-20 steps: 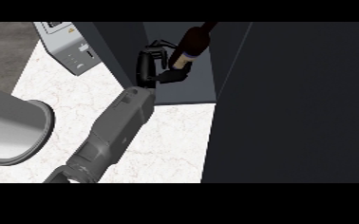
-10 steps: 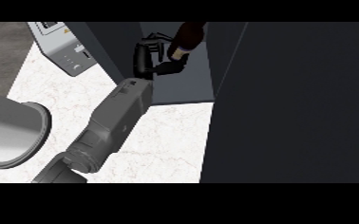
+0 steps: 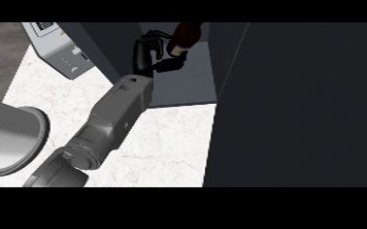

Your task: Pick up the wine, place it into the cabinet and close the cabinet

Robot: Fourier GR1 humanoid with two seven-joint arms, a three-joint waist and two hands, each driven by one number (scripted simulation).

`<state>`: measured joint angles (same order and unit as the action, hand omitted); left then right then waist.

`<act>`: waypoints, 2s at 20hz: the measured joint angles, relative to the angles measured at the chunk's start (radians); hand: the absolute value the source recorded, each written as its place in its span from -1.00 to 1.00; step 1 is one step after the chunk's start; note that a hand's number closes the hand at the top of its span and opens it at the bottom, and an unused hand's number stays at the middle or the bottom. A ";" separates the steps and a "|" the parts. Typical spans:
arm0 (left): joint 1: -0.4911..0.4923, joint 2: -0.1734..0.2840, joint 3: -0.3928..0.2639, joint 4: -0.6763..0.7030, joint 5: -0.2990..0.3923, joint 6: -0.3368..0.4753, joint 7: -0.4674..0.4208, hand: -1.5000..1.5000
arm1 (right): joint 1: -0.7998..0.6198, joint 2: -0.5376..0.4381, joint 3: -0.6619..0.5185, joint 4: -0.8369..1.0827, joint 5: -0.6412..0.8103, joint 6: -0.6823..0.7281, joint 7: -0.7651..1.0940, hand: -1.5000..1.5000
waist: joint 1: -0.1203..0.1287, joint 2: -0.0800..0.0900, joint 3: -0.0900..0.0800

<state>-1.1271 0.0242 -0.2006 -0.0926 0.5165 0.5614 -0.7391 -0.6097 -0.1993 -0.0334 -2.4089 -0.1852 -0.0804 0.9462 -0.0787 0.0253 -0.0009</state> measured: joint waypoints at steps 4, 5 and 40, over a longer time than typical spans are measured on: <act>-0.012 0.003 0.003 0.027 -0.007 0.000 0.021 1.00 | -0.001 0.006 0.016 0.001 0.002 0.001 -0.005 -1.00 | -0.006 0.002 0.000; -0.014 0.000 0.003 0.036 -0.009 0.011 0.026 1.00 | -0.006 0.007 0.017 0.002 0.002 0.000 -0.005 -1.00 | -0.006 0.003 0.000; 0.220 -0.021 0.101 -0.005 0.176 -0.275 -0.025 1.00 | -0.030 0.056 0.047 0.017 -0.028 0.007 -0.031 -1.00 | -0.090 0.011 -0.003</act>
<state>-0.9073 0.0034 -0.0991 -0.0976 0.6921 0.2861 -0.7645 -0.6396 -0.1432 0.0140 -2.3916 -0.2130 -0.0738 0.9157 -0.1684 0.0360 -0.0041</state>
